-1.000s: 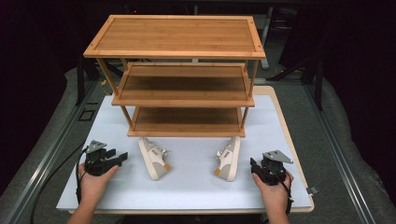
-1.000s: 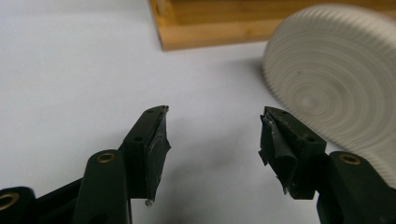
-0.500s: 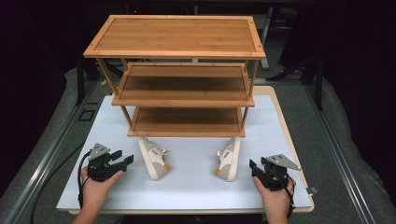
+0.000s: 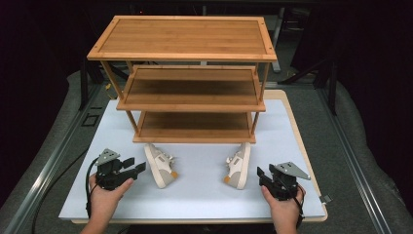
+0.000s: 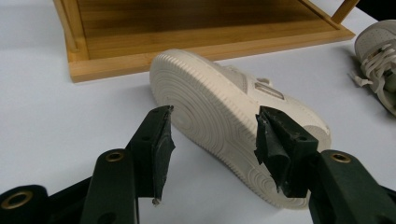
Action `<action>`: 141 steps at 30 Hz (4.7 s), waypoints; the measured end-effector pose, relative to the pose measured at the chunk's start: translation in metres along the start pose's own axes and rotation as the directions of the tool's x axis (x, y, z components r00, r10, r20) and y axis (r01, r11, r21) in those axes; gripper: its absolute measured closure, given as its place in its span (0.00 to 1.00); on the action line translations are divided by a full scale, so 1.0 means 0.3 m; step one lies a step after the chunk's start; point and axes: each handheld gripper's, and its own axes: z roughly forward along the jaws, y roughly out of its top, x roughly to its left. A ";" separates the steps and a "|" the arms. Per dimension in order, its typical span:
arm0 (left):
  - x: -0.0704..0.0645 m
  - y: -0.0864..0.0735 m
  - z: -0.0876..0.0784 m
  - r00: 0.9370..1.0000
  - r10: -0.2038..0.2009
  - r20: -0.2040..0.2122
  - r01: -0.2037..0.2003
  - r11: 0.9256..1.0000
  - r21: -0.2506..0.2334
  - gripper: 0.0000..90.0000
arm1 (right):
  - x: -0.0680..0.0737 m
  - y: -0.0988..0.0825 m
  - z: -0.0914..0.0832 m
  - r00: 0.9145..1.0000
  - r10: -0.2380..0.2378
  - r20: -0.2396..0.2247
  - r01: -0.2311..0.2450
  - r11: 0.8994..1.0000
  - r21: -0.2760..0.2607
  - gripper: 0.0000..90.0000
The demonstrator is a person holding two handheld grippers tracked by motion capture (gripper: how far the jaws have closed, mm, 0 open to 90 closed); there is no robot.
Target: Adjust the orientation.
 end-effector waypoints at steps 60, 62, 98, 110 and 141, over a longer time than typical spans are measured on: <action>0.042 -0.113 -0.087 0.995 -0.076 -0.072 0.076 0.997 0.000 0.52 | -0.002 -0.004 -0.016 1.000 0.018 0.000 -0.018 0.999 -0.033 0.55; 0.039 -0.110 -0.082 0.994 -0.084 -0.070 0.084 0.996 -0.007 0.52 | -0.003 -0.004 -0.016 1.000 0.022 -0.008 -0.022 0.999 -0.034 0.55; 0.042 -0.094 -0.053 0.998 0.002 -0.065 0.002 0.998 0.061 0.73 | -0.014 -0.005 -0.014 0.999 0.048 -0.022 -0.048 0.998 -0.035 0.54; 0.003 -0.055 -0.007 0.992 0.082 -0.096 -0.078 0.996 0.048 0.81 | -0.011 -0.005 -0.010 0.998 0.056 -0.016 -0.057 0.998 -0.036 0.54; -0.179 -0.007 0.168 0.979 0.128 0.159 -0.135 0.990 0.035 0.78 | 0.136 0.041 0.011 0.992 -0.119 -0.030 0.116 0.990 -0.074 0.51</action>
